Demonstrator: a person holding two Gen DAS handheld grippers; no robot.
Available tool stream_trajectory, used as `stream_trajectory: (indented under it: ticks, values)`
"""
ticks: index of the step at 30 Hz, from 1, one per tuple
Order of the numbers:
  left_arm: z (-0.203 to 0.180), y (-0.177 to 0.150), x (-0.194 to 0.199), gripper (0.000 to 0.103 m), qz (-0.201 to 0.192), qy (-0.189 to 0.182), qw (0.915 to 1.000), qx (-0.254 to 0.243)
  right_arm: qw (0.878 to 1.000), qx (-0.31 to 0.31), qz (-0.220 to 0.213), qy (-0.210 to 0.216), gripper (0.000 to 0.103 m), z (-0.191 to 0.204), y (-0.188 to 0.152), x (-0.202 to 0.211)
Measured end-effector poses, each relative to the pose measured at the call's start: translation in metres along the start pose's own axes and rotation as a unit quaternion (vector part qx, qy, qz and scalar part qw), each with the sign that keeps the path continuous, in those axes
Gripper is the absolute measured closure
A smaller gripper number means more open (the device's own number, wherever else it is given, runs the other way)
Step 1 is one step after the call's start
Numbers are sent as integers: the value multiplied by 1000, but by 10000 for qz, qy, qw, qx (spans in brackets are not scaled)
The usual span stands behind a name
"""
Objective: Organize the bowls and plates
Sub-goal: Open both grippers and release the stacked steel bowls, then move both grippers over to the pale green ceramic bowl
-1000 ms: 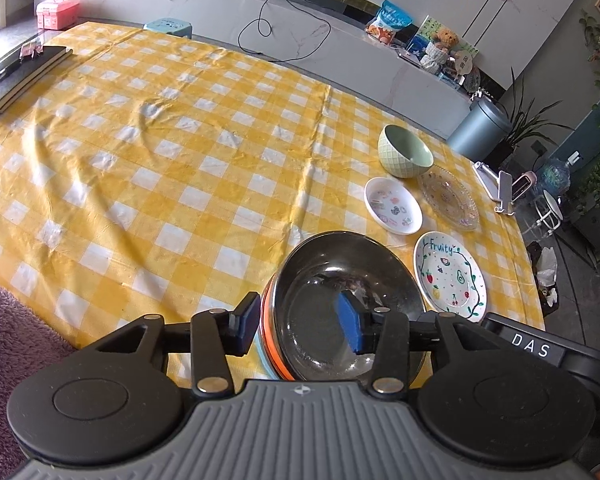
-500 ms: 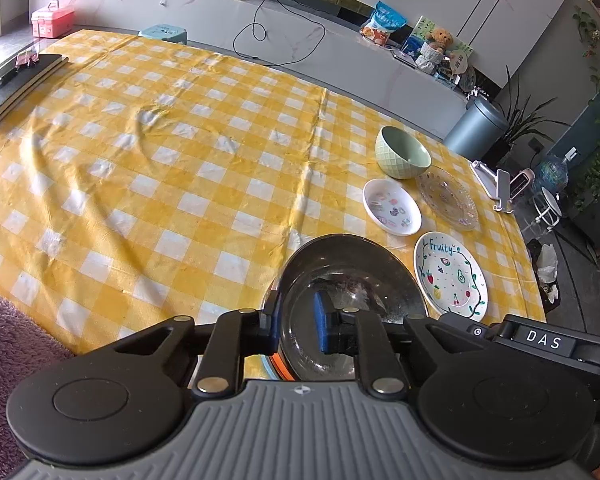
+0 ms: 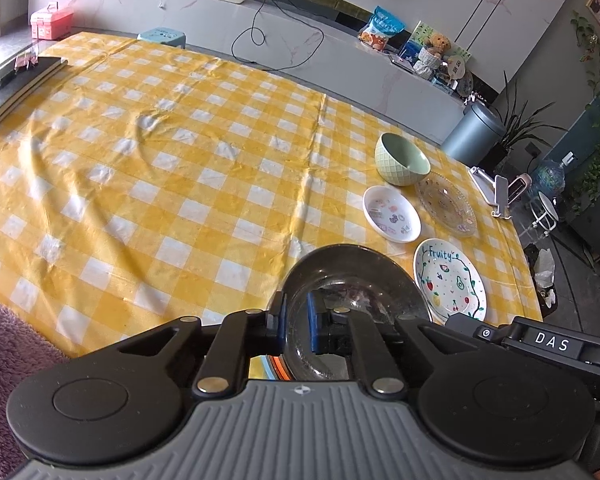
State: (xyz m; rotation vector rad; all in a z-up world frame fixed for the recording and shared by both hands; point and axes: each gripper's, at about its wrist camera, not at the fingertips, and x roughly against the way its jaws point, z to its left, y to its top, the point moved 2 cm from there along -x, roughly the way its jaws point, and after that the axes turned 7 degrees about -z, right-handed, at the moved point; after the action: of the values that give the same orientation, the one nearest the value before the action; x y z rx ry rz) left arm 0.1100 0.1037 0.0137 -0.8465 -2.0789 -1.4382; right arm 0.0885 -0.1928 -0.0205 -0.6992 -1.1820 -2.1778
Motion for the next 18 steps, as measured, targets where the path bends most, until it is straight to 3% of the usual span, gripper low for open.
stream_trajectory:
  ticks: [2, 7, 18]
  values:
    - [-2, 4, 4, 84, -111, -38, 9999, -71, 9999, 49, -93, -43, 72, 1, 1, 3]
    - [-17, 15, 9, 73, -323, -191, 9987, -353, 9992, 119, -351, -160, 63, -1, 8, 12]
    - [-65, 32, -10, 53, -212, -388, 9940, -997, 9965, 167, -731, -379, 42, -20, 32, 20]
